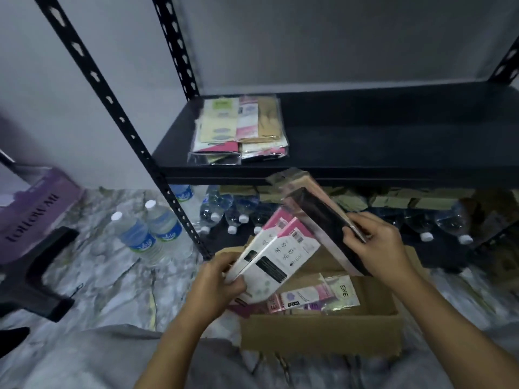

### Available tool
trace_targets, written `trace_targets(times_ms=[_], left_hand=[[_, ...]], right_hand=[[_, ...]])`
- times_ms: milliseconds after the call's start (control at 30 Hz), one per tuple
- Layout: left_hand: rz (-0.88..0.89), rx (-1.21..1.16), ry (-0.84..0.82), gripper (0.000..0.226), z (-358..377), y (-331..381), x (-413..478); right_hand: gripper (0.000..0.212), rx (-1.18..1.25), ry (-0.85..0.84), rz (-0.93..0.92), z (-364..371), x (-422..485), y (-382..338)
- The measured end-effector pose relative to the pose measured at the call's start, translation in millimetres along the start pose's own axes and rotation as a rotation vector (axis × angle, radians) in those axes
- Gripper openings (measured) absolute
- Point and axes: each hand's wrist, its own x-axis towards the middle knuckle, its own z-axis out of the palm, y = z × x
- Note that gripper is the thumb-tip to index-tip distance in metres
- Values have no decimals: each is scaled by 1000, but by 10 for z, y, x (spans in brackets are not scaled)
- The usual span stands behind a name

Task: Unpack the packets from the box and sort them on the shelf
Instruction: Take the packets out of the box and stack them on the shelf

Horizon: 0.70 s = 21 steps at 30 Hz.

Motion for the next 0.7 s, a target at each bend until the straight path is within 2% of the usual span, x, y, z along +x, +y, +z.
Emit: trace_targets(times_ms=[100, 233, 300, 433, 533, 700], left_hand=[[30, -96, 173, 42, -312, 227, -170], [75, -182, 372, 39, -697, 529, -136], [91, -235, 459, 40, -874, 683, -1], [84, -251, 595, 30, -1213, 889, 503], [48, -242, 636, 22, -1356, 1020, 957], [-87, -378, 587, 23, -1365, 1098, 1748]], right_hand=[[24, 37, 71, -61, -86, 139, -365], [27, 222, 136, -51, -116, 492, -865], [26, 278, 153, -40, -83, 730, -1080], [25, 365, 155, 22, 91, 1224, -1355], [16, 397, 98, 118, 306, 1573, -1385], [12, 441, 68, 320, 729, 2192, -1165]])
